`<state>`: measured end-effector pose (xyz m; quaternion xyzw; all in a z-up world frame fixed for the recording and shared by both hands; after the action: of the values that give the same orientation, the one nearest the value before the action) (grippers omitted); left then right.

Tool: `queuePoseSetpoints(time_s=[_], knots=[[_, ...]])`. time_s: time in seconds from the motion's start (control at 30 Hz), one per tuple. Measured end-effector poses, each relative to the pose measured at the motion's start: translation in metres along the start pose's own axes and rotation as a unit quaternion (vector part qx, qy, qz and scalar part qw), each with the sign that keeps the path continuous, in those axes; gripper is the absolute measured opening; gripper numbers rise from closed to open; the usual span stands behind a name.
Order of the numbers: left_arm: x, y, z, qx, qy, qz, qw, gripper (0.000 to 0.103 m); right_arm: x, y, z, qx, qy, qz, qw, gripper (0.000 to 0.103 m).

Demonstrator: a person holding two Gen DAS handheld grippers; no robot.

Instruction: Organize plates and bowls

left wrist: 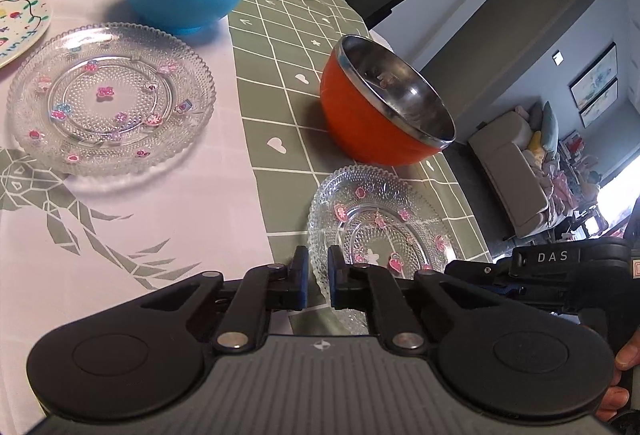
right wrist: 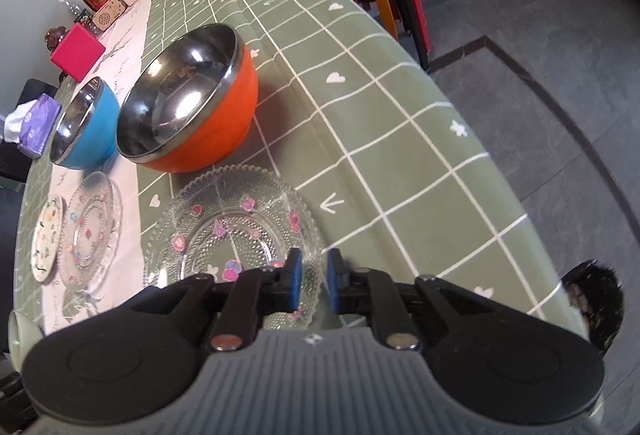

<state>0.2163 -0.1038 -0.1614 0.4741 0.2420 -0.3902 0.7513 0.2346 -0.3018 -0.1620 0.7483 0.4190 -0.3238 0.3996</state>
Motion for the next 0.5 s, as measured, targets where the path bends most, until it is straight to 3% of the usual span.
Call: queuePoseSetpoints(time_s=[0.27, 0.5], knots=[[-0.003, 0.0, 0.002, 0.009, 0.011, 0.004, 0.9999, 0.01, -0.001, -0.003, -0.005, -0.017, -0.004, -0.002, 1.0, 0.007], [-0.031, -0.005, -0.008, 0.007, 0.02, 0.019, 0.9996, 0.01, -0.004, -0.015, -0.02, -0.051, 0.008, -0.012, 0.999, 0.007]])
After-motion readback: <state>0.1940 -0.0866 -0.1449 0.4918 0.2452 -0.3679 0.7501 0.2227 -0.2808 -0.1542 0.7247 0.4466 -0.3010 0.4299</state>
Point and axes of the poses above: each gripper's, at about its wrist camera, not at the fingertips, and x roughly the way its jaws point, z to its right, y to its top, the point moved 10 cm from there along x, roughly the way its jaws point, and after that the axes turned 6 degrees about y, right-handed, at the moved point
